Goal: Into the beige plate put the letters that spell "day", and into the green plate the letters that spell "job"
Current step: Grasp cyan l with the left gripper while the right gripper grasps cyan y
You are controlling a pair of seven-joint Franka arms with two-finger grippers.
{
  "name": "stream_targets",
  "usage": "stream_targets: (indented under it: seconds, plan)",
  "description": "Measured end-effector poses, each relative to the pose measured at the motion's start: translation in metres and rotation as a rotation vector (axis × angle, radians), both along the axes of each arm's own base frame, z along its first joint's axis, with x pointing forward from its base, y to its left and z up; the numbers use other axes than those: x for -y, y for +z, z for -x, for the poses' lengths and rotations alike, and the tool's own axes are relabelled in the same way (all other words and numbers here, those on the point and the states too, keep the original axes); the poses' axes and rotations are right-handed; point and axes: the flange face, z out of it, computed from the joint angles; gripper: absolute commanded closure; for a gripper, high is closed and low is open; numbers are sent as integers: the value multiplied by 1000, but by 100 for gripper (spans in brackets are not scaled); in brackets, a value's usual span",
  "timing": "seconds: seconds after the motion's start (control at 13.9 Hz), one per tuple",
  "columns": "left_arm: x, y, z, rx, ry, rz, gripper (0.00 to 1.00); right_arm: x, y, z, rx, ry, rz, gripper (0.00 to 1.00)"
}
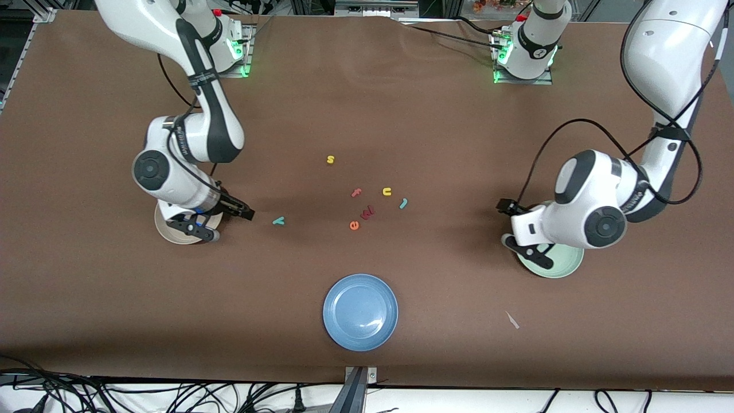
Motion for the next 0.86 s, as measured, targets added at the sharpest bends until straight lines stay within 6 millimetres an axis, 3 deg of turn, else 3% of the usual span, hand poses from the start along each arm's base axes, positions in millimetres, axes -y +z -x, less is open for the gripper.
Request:
stream_targets:
  seconds: [0.22, 0.5, 0.86]
  plan:
    - [55, 13, 15, 1, -8, 14, 0, -14, -7, -6, -9, -193, 17, 0]
    - [127, 11, 37, 45, -14, 17, 0, -17, -3, -17, 3, -330, 23, 0]
    - [223, -26, 88, 158, -44, -157, 0, -21, -17, -16, -35, -560, 29, 0]
